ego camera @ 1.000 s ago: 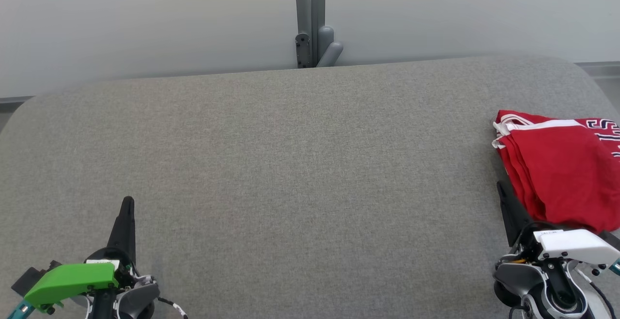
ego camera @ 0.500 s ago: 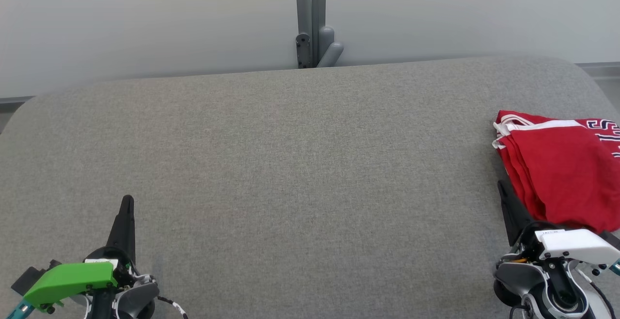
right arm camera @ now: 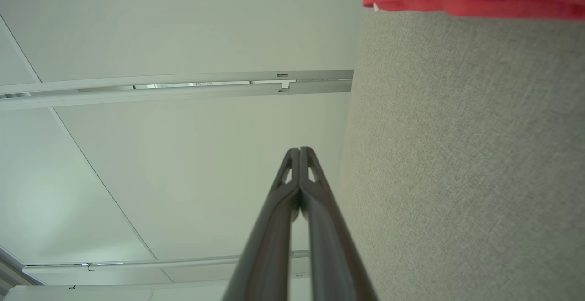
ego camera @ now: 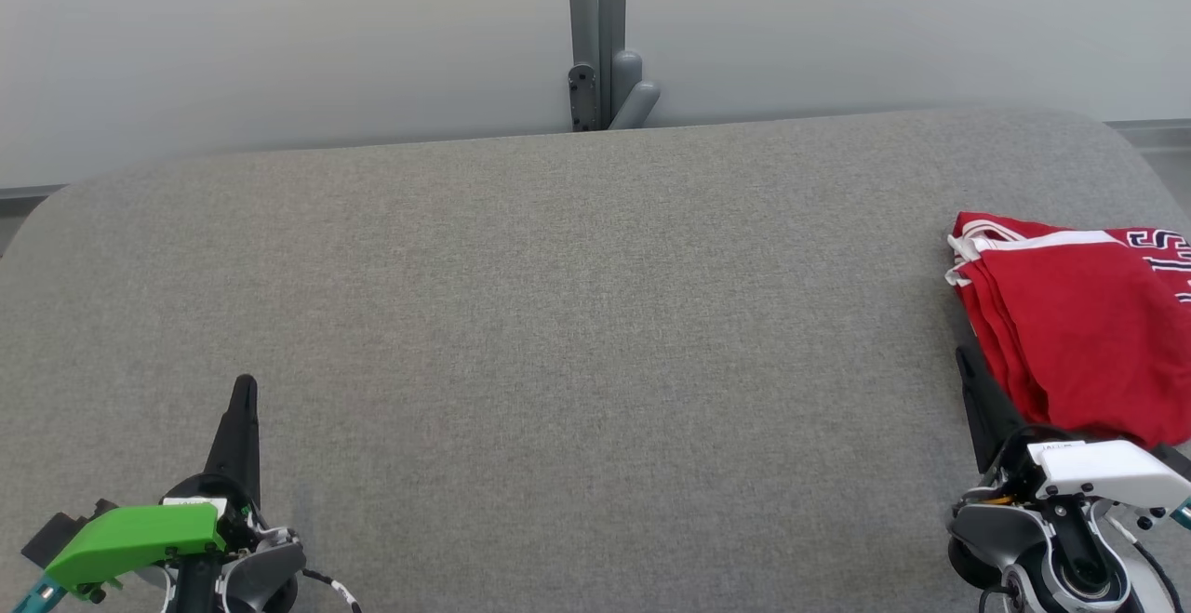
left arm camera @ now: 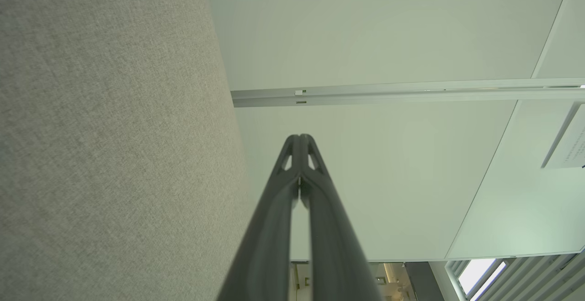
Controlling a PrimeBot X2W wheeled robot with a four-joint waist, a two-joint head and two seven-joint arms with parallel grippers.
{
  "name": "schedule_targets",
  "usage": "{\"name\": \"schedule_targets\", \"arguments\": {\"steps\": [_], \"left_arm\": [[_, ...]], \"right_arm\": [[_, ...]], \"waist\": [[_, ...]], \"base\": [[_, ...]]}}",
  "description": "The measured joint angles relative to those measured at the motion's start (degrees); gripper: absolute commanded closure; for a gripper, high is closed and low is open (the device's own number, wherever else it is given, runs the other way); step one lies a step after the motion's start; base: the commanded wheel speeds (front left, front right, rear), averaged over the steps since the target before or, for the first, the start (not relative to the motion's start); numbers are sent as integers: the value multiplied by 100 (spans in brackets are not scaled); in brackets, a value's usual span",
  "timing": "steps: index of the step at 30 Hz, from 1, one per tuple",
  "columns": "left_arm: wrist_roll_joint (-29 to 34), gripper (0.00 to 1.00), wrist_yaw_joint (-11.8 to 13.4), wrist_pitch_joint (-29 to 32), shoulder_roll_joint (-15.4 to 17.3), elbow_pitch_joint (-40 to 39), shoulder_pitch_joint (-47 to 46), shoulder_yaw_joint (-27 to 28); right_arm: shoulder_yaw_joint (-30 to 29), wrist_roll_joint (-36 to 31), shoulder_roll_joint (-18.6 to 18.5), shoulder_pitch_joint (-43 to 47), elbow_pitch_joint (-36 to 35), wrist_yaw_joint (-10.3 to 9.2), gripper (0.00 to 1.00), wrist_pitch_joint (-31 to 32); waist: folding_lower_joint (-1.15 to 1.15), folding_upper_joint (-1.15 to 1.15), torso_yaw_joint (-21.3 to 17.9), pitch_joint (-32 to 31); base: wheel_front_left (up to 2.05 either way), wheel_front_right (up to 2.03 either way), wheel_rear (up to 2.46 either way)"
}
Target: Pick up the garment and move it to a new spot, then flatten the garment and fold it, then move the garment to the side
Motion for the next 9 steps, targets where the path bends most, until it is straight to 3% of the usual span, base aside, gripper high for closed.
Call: {"name": "schedule_targets", "arguments": {"steps": [9], "left_arm": [[0, 100, 0, 0, 0, -1, 0, 0]], "right_arm": [[0, 0, 0, 0, 0, 0, 100, 0]], "waist": [[0, 0, 0, 0]], "base": [[0, 0, 0]]}}
